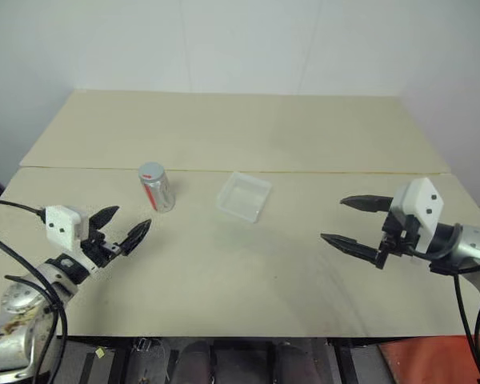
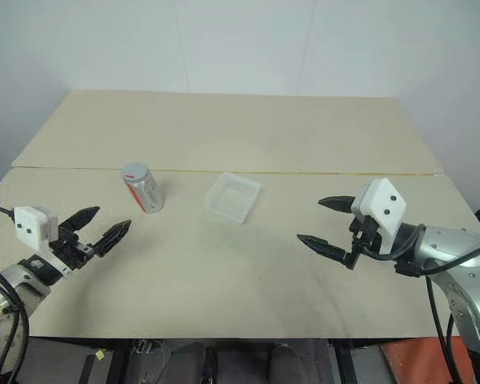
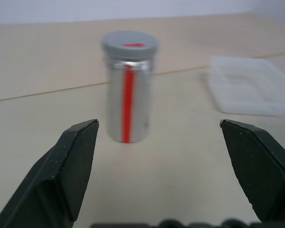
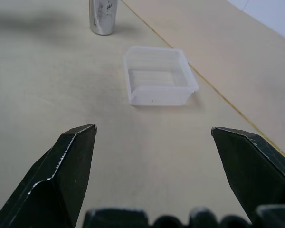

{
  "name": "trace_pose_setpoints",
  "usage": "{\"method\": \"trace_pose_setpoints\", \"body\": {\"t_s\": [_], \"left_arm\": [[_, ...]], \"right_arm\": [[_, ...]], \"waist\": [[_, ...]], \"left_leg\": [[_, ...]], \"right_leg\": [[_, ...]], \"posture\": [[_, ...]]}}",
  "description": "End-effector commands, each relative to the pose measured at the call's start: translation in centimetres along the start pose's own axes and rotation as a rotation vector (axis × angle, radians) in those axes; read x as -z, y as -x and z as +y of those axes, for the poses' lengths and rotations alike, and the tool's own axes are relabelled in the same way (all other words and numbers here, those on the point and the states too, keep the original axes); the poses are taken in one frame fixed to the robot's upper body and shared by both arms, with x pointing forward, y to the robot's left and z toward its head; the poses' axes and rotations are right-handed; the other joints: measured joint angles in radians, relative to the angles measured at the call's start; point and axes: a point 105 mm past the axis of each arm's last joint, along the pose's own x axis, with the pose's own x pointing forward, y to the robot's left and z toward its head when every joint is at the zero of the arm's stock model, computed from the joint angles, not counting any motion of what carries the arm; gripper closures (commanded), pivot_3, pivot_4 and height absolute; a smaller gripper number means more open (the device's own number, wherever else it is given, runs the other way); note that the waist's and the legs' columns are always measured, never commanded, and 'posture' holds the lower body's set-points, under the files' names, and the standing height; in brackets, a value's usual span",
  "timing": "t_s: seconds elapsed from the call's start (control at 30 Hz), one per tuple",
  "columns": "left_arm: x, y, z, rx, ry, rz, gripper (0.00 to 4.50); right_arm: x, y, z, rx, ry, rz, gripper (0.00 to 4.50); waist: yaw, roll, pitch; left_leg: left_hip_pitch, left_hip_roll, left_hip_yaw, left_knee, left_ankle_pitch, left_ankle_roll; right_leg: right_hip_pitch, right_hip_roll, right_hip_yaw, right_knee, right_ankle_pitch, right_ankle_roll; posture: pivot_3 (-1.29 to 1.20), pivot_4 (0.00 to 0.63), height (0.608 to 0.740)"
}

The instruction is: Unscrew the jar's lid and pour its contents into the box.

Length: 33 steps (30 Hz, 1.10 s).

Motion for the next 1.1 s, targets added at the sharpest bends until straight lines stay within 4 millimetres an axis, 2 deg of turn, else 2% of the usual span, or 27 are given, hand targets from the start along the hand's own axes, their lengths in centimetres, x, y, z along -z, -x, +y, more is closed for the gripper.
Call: {"method": "trace_pose_setpoints", "body": {"t_s": [0.03,0.1,0.17,0.33,0.57,1.1], "left_arm": [[-0.6,-2.1,-0.3,-0.124,-0.062,-0.076,0.03],[-0.6,-3.2,-0.3,-0.175,-0.07,-0.1,0.03],[-0.5,-3.8,-0.7,-0.145,-0.078,-0.098,0.03],[-0.3,-5.0,-0.6,-0.123,-0.11,-0.083,0.03],[-0.4,-5.6,-0.1,-0.123,-0.123,-0.086,0.03],[-0.3,-9.7,0.1,-0.11,-0.152,-0.098,0.03]], "right_arm": [[-1.5,0.1,-0.1,0.005,0.062,-0.038,0.0],[-1.8,0.0,0.0,-0.012,0.068,-0.041,0.0],[-2.0,-0.1,0.2,-0.037,0.081,-0.04,0.0],[-2.7,-0.1,0.2,-0.052,0.105,-0.049,0.0],[-3.4,0.1,0.4,-0.046,0.118,-0.071,0.0],[-4.2,0.5,0.8,-0.04,0.138,-0.088,0.0]], "waist": [[0.001,-0.001,0.0],[0.001,-0.001,-0.001],[-0.003,-0.001,-0.001],[-0.009,-0.001,-0.001],[-0.006,-0.001,-0.001],[-0.006,-0.001,-0.001]], "left_leg": [[0.003,0.0,0.0,0.0,-0.001,0.0],[0.006,0.0,-0.001,-0.001,-0.001,0.001],[0.005,0.0,-0.001,-0.001,-0.001,0.001],[0.005,0.001,-0.001,-0.002,-0.001,0.001],[0.005,0.001,-0.001,-0.002,-0.001,0.001],[0.005,0.001,-0.001,-0.002,-0.001,0.001]], "right_leg": [[0.004,0.0,-0.001,-0.002,0.0,0.0],[0.007,0.0,-0.001,-0.003,0.0,0.0],[0.007,0.0,-0.001,-0.003,0.0,0.0],[0.005,0.002,-0.001,-0.003,0.0,0.0],[0.006,0.0,-0.001,-0.003,0.0,0.0],[0.006,0.0,-0.002,-0.003,0.0,0.0]], "posture": [[0.0,0.15,0.74],[0.0,0.15,0.74],[0.0,0.15,0.74],[0.0,0.15,0.74],[0.0,0.15,0.74],[0.0,0.15,0.74]]}}
